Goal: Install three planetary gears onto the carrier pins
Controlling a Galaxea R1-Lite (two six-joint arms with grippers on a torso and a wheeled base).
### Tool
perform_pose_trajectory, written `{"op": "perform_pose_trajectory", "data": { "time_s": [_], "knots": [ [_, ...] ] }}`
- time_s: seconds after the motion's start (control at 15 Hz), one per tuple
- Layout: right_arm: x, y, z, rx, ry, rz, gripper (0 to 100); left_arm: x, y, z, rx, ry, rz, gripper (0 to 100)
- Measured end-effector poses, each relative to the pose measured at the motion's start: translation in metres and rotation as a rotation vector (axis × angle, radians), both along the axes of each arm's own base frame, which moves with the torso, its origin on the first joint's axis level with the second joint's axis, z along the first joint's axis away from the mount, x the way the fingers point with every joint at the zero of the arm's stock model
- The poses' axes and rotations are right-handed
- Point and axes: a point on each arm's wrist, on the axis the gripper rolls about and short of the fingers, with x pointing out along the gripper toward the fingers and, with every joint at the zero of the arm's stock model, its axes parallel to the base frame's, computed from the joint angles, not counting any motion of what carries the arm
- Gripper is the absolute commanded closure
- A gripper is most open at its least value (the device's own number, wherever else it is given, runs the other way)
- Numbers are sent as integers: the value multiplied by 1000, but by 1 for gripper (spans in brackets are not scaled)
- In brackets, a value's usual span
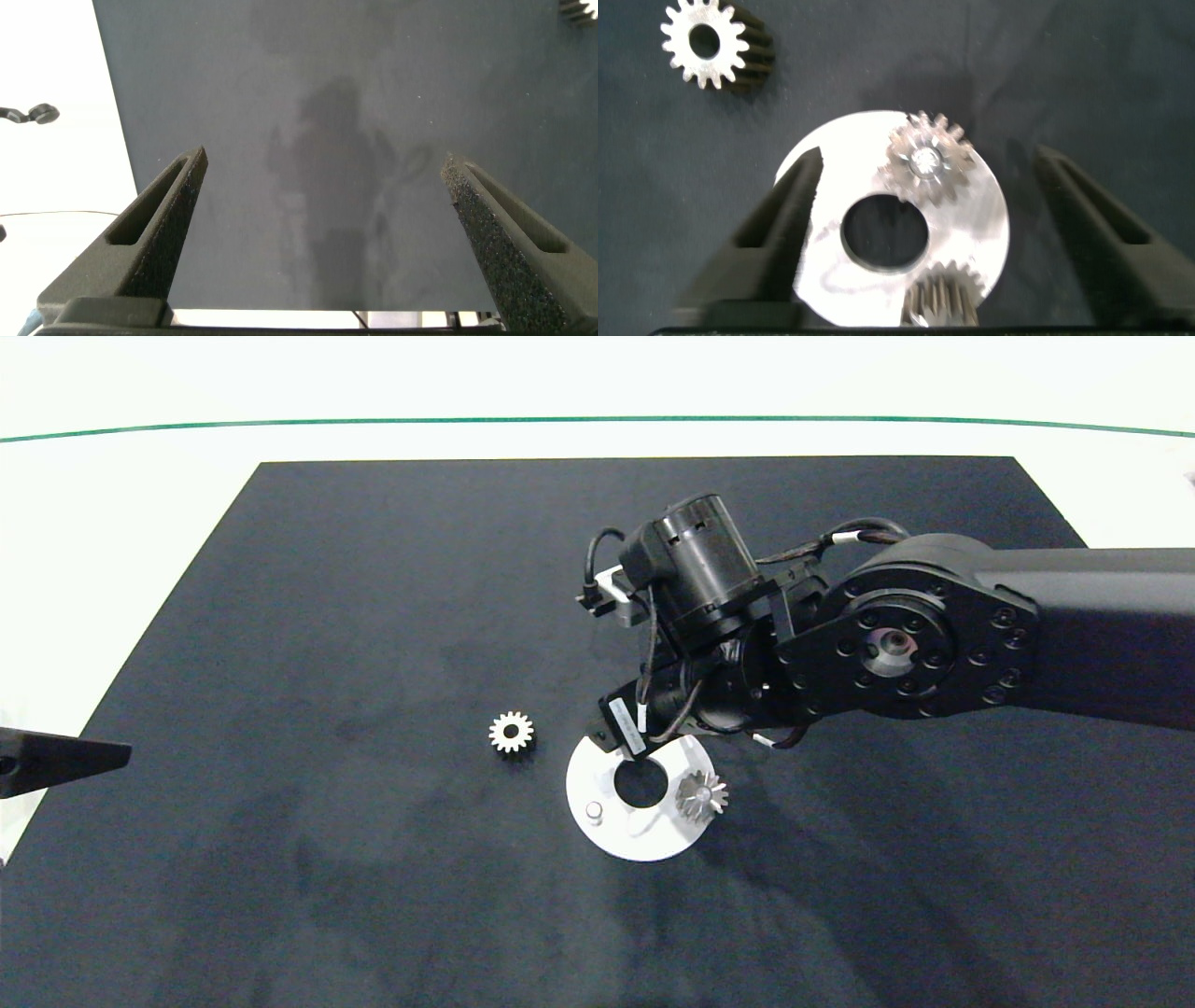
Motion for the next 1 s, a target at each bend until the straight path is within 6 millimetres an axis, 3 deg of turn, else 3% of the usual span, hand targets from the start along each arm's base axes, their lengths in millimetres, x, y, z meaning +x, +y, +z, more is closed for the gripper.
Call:
{"op": "perform_pose_trajectory", "data": {
  "time_s": [0.2, 0.4, 0.67, 0.87, 1.0],
  "knots": [
    [-27, -35, 30, 10, -51, -53, 0, 1, -4, -7, -2, 22, -37, 0],
    [-80, -105, 65, 45, -119, -133, 0, 12, -10, 0, -13, -66, -77, 0],
    [-152, -195, 64, 90, -176, -261, 0, 18, -38, 5, -46, -132, -257, 0],
    [-188, -228, 57, 129, -222, -308, 0, 16, -66, 2, -40, -123, -414, 0],
    [-199, -237, 64, 162, -273, -309, 0, 29, -92, -5, 31, -114, -421, 0]
  ]
}}
